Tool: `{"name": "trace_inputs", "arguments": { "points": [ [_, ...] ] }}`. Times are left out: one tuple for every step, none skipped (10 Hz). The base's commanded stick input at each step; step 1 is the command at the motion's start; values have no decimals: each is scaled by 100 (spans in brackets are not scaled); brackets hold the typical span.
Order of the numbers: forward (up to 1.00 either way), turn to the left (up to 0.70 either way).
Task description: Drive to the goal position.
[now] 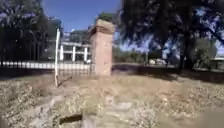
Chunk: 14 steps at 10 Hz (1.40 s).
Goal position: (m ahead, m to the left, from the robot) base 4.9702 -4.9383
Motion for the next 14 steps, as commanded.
{"name": "trace_inputs", "arguments": {
  "points": [
    [70, -35],
    [70, -35],
    [70, -35],
    [70, -35],
    [70, -35],
    [70, -35],
    [70, -35],
    [70, -35],
    [70, -35],
    [70, -31],
    [70, 0],
    [70, 0],
    [70, 0],
    [70, 0]
  ]
}}
